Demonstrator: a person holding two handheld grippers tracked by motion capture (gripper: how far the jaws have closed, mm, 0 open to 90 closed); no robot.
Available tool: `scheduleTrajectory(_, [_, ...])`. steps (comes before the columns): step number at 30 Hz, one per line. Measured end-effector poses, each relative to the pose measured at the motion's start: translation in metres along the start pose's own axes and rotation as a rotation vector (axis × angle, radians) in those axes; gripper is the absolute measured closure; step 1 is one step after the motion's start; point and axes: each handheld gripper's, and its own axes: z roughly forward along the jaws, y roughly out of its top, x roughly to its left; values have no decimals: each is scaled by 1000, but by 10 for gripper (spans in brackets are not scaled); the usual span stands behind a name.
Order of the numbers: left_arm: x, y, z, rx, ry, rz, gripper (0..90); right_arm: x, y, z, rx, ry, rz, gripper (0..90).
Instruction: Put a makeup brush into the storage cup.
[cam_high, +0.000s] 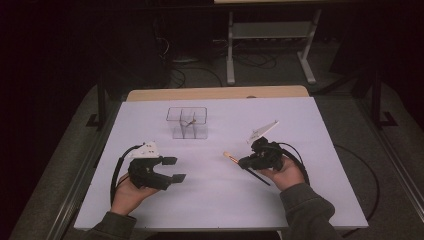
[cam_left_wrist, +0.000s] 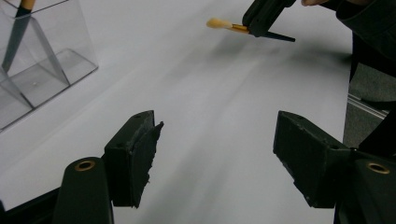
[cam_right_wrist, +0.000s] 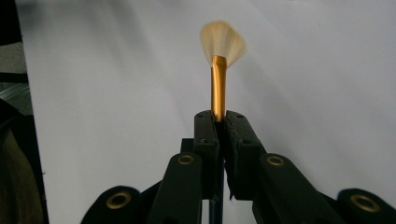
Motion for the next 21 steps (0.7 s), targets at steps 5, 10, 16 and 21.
scheduleTrajectory(5, [-2,7,6,12,-10,17,295,3,0,-3,-19,15,-13,831])
scheduleTrajectory(10, [-3,13,10,17,-20,18,295,5,0,-6,-42,31,-25,831])
scheduleTrajectory(16, [-7,22,15,28,-33,28,297,10,-1,-10,-75,51,-45,831])
scheduleTrajectory(21, [-10,29,18,29,-47,45,301,14,-1,-15,-102,80,-51,831])
